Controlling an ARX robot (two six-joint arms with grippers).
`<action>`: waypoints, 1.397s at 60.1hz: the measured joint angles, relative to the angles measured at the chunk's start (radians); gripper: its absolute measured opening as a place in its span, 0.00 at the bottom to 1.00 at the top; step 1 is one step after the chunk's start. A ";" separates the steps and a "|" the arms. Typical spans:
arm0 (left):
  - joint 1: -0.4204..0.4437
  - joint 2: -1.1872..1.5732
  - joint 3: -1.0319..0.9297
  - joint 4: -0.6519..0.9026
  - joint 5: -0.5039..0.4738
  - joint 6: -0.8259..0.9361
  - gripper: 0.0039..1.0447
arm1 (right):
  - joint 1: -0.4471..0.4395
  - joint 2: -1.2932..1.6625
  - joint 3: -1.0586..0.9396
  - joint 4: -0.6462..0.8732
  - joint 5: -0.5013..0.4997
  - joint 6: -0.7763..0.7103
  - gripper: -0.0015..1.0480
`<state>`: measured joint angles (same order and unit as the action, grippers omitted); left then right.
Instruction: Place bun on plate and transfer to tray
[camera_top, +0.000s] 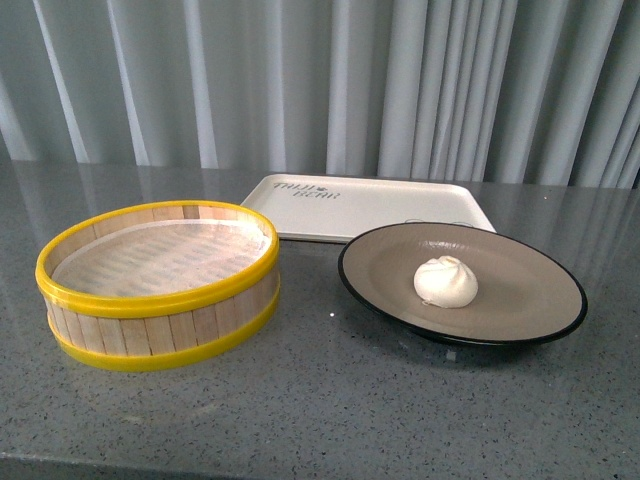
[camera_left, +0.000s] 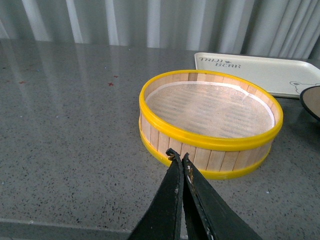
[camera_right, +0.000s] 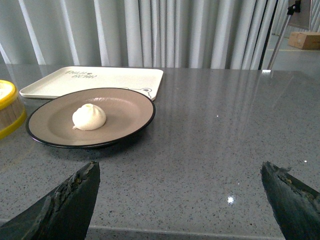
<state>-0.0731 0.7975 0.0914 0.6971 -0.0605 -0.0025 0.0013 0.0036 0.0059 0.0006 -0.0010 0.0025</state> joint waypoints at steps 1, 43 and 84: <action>0.018 -0.013 -0.005 -0.009 0.026 0.000 0.04 | 0.000 0.000 0.000 0.000 0.000 0.000 0.92; 0.071 -0.403 -0.065 -0.301 0.060 0.000 0.04 | 0.000 0.000 0.000 0.000 0.000 0.000 0.92; 0.071 -0.655 -0.065 -0.554 0.060 0.000 0.04 | 0.000 0.000 0.000 0.000 0.000 0.000 0.92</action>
<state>-0.0021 0.1421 0.0265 0.1432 -0.0006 -0.0029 0.0013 0.0036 0.0059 0.0006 -0.0010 0.0025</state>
